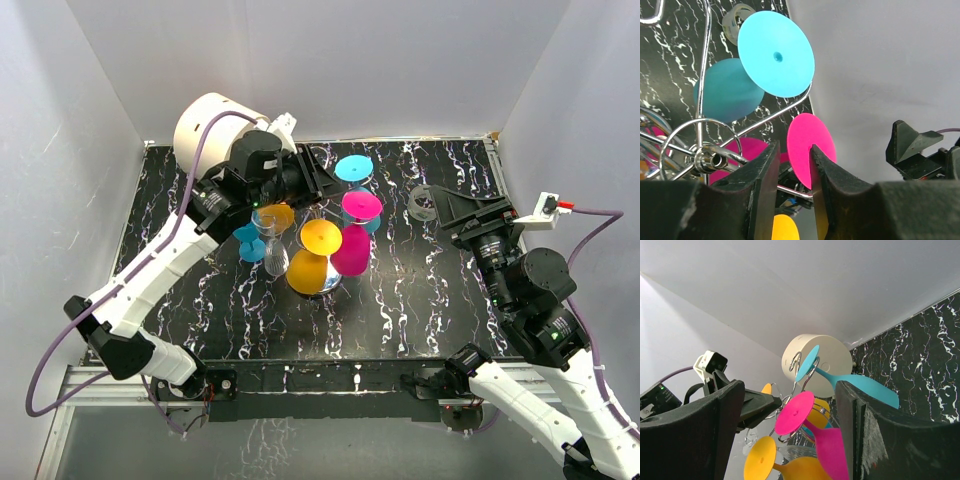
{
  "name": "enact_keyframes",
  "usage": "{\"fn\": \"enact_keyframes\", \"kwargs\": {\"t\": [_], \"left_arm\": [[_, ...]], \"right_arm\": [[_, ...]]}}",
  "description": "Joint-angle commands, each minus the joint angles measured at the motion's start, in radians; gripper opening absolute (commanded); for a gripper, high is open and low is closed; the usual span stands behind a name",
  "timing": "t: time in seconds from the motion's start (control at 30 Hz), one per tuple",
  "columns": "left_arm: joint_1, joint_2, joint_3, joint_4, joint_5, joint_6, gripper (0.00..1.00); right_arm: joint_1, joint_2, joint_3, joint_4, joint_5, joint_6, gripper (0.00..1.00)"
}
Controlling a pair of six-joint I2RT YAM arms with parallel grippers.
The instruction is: Place the wine glass upside down on the wine glass rack
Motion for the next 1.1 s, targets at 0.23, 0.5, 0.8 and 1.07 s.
{"fn": "enact_keyframes", "kwargs": {"t": [0.23,0.5,0.8,1.07], "left_arm": [[0.003,-0.061,0.103,-0.068,-0.075,0.24,0.38],[0.02,-0.132,0.133,-0.087,-0.287,0.464,0.52],[0.061,-0.133,0.161,-0.151,-0.649,0.627,0.57],[0.384,-0.159,-0.008,-0.168,-0.594,0.588,0.57]], "right_arm": [[0.003,-0.003,0.004,0.013,0.01,0.0,0.71],[0.004,0.011,0.01,0.009,0.016,-0.007,0.71],[0.004,0.021,0.014,0.004,0.033,-0.015,0.71],[0.003,0.04,0.028,0.002,0.052,-0.044,0.71]]}}
